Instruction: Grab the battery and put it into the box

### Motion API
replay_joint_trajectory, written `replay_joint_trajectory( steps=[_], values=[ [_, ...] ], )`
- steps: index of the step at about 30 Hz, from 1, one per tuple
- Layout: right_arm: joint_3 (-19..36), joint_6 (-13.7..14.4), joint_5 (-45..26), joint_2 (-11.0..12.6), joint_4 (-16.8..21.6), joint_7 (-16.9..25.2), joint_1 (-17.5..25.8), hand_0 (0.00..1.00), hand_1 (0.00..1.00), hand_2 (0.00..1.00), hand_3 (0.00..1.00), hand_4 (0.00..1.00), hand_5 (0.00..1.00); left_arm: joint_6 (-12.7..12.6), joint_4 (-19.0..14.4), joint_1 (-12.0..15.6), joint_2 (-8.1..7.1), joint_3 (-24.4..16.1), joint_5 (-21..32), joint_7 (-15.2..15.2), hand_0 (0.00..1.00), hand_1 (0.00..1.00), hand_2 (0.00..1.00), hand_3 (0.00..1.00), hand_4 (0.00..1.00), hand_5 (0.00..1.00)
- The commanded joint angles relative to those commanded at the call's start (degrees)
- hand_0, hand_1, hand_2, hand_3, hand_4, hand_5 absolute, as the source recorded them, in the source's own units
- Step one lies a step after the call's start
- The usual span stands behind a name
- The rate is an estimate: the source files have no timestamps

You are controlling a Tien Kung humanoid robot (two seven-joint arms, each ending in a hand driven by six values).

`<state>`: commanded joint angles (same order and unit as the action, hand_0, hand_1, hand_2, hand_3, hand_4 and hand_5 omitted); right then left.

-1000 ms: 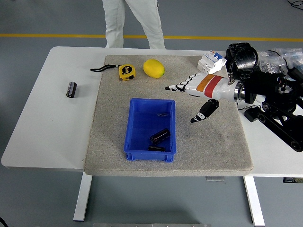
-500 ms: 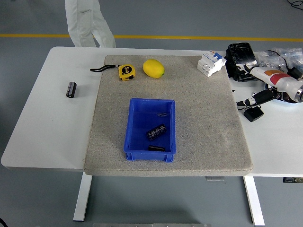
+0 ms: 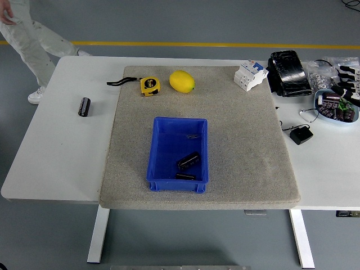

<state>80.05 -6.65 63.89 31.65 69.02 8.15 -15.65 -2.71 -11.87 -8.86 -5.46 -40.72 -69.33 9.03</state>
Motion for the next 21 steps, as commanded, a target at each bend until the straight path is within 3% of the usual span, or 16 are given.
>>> replay_joint_trajectory(
  steps=[7, 11, 17, 21],
  values=[
    [7.13, 0.08, -17.13, -2.78, 6.9, -1.33, 6.26, 0.836, 0.81, 0.871, 0.925, 0.998, 0.773, -0.18, 0.29, 0.16, 0.27, -0.57, -0.69, -0.19, 0.758, 0.733, 0.77, 0.571, 0.599, 0.532],
    [12.16, 0.03, -26.42, -6.56, 10.31, -1.84, 9.78, 0.841, 0.81, 0.868, 0.923, 0.998, 0.781, -0.17, 0.4, 0.13, 0.39, -0.85, -1.32, -0.28, 0.756, 0.731, 0.771, 0.57, 0.599, 0.531],
    [19.12, -0.13, -22.1, -13.8, 13.71, -2.79, 15.24, 0.837, 0.813, 0.862, 0.922, 0.998, 0.796, -0.45, 0.59, 0.18, 0.67, -0.79, -1.0, -0.56, 0.755, 0.731, 0.772, 0.57, 0.599, 0.532],
    [21.85, -0.4, -19.33, -17.12, 14.89, -3.28, 17.22, 0.837, 0.813, 0.862, 0.922, 0.998, 0.796, -0.42, 0.6, 0.12, 0.75, -0.5, -0.96, -0.65, 0.755, 0.731, 0.772, 0.57, 0.599, 0.532]
  ],
)
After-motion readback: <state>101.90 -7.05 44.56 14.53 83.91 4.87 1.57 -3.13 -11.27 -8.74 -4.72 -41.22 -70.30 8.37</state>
